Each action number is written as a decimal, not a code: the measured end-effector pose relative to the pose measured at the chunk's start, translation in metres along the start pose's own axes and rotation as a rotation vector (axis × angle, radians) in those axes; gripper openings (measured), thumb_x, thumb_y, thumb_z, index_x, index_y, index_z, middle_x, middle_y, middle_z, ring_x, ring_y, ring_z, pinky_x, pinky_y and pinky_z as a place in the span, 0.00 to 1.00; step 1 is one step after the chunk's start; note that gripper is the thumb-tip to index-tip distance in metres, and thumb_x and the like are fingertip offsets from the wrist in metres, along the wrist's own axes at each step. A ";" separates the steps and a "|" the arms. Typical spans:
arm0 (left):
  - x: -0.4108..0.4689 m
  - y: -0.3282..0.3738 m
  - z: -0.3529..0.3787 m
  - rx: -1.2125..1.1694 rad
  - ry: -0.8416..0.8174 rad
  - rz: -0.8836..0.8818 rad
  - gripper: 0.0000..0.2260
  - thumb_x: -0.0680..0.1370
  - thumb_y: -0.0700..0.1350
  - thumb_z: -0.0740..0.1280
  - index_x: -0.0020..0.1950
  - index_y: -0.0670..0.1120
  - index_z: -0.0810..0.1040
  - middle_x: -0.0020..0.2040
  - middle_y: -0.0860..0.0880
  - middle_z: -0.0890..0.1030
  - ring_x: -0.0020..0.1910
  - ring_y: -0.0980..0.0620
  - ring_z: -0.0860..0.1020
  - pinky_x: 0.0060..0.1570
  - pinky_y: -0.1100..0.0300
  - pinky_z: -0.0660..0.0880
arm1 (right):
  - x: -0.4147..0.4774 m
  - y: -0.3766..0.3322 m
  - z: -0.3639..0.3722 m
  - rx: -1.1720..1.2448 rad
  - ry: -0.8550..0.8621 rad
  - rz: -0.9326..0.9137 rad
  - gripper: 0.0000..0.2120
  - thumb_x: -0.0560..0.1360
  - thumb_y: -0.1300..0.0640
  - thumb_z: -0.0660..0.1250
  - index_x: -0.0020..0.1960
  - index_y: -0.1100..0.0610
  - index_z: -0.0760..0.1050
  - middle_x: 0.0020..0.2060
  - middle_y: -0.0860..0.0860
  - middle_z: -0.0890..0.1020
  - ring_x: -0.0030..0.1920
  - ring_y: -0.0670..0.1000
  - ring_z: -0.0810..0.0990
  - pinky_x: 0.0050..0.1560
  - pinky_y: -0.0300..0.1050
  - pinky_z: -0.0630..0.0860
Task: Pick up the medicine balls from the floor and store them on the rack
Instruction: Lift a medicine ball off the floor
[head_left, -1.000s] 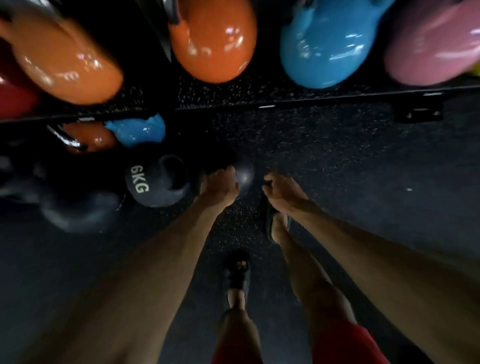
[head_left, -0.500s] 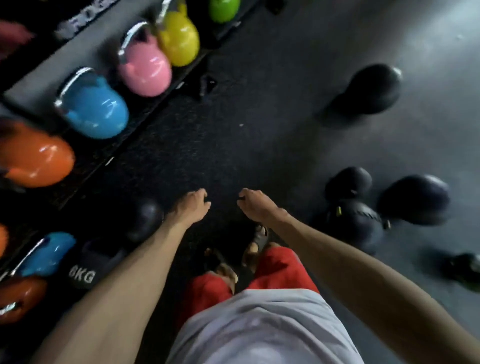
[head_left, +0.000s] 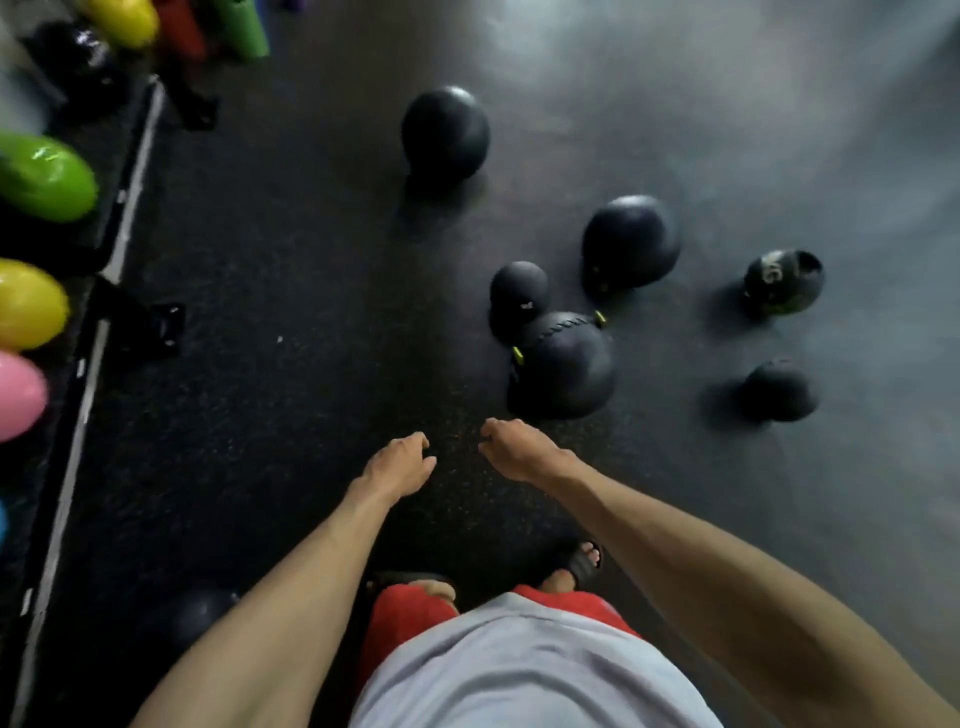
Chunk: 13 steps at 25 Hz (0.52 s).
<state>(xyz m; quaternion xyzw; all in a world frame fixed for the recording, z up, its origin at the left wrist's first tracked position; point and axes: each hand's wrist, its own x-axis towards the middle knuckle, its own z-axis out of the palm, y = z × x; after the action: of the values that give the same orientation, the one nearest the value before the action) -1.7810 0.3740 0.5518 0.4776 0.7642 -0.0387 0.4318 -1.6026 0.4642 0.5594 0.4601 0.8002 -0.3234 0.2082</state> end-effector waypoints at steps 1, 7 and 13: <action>0.007 0.033 0.008 0.025 -0.007 0.024 0.18 0.83 0.52 0.62 0.71 0.47 0.71 0.64 0.43 0.78 0.60 0.44 0.78 0.55 0.50 0.75 | -0.010 0.032 -0.006 0.017 0.007 0.019 0.14 0.82 0.50 0.58 0.60 0.56 0.75 0.55 0.58 0.83 0.55 0.61 0.82 0.49 0.52 0.77; 0.035 0.208 0.064 0.129 -0.046 0.070 0.19 0.82 0.52 0.62 0.72 0.49 0.70 0.64 0.44 0.78 0.61 0.45 0.78 0.59 0.48 0.76 | -0.063 0.213 -0.032 0.055 0.013 0.097 0.17 0.82 0.50 0.59 0.66 0.58 0.73 0.60 0.59 0.82 0.59 0.62 0.81 0.58 0.55 0.78; 0.062 0.312 0.100 0.223 -0.071 0.135 0.19 0.81 0.52 0.64 0.70 0.47 0.73 0.64 0.42 0.79 0.63 0.42 0.77 0.61 0.51 0.73 | -0.086 0.310 -0.061 0.084 0.009 0.138 0.18 0.83 0.51 0.59 0.69 0.59 0.72 0.62 0.60 0.81 0.61 0.62 0.80 0.57 0.53 0.77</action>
<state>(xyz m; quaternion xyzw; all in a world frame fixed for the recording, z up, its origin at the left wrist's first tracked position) -1.4909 0.5389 0.5560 0.5712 0.7054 -0.1111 0.4047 -1.2926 0.5694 0.5556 0.5240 0.7532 -0.3395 0.2069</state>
